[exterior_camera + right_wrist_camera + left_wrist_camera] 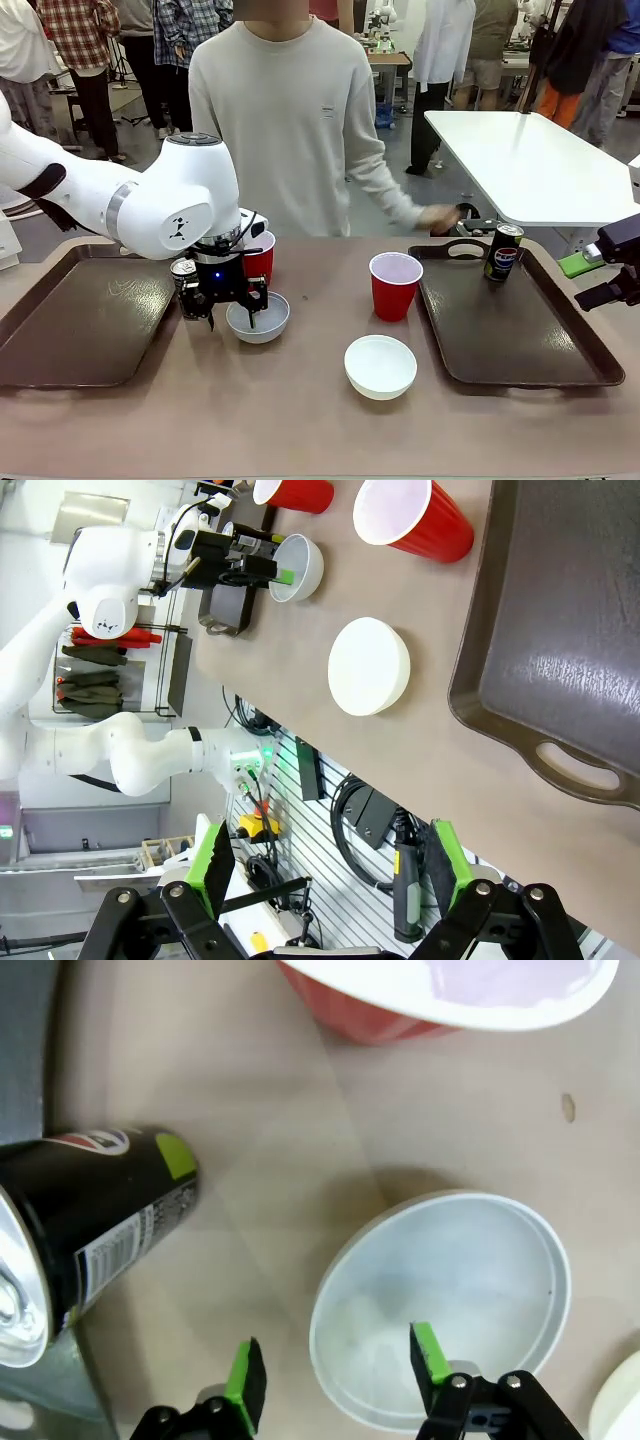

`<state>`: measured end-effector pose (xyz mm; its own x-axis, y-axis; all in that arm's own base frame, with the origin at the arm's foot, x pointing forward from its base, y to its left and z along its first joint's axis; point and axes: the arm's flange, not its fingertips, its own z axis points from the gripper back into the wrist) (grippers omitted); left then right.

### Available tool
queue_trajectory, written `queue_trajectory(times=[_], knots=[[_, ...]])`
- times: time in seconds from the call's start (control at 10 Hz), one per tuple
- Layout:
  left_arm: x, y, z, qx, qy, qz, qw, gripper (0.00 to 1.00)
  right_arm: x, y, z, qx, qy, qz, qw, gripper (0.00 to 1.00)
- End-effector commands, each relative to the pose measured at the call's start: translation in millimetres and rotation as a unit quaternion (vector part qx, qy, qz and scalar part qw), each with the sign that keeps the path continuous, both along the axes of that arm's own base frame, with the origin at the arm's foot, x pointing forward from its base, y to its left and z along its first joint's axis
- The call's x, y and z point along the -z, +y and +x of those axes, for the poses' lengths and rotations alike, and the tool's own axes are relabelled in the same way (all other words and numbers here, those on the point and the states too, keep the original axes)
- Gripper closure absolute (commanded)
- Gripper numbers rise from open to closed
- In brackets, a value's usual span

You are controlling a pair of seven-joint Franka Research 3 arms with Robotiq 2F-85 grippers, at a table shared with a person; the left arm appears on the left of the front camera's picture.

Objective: Prepare tableware on both trays.
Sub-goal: Pick up a Picnic Bowl from the table and place it on a Handle tray.

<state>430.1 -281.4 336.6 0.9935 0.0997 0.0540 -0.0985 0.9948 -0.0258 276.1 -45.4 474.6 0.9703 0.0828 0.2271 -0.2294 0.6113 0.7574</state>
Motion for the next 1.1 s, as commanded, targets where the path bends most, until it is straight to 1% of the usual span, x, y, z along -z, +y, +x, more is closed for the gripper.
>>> queue_trajectory(times=[0.0, 0.1, 0.2, 0.7, 1.0], knots=[[-3.7, -5.2, 4.6, -0.018, -0.014, 0.010, 1.000, 0.31, 0.0, 0.4, 0.4, 0.001, 0.002, 0.007, 1.000, 0.00], [-6.0, -5.4, 3.7, -0.020, -0.016, 0.007, 1.000, 0.36, 0.0, 0.4, 0.4, 0.001, 0.002, 0.007, 1.000, 0.00], [-7.5, -3.8, 3.2, -0.021, -0.017, 0.004, 1.000, 0.43, 0.0, 0.4, 0.4, 0.001, 0.002, 0.007, 1.000, 0.00], [-9.9, 1.8, 2.9, -0.032, -0.006, -0.013, 0.999, 0.72, 0.0, 0.4, 0.4, 0.001, 0.002, 0.007, 1.000, 0.00], [-16.5, 11.0, 3.5, -0.032, -0.003, -0.030, 0.999, 0.92, 0.0, 0.4, 0.4, 0.001, 0.002, 0.007, 1.000, 0.00]])
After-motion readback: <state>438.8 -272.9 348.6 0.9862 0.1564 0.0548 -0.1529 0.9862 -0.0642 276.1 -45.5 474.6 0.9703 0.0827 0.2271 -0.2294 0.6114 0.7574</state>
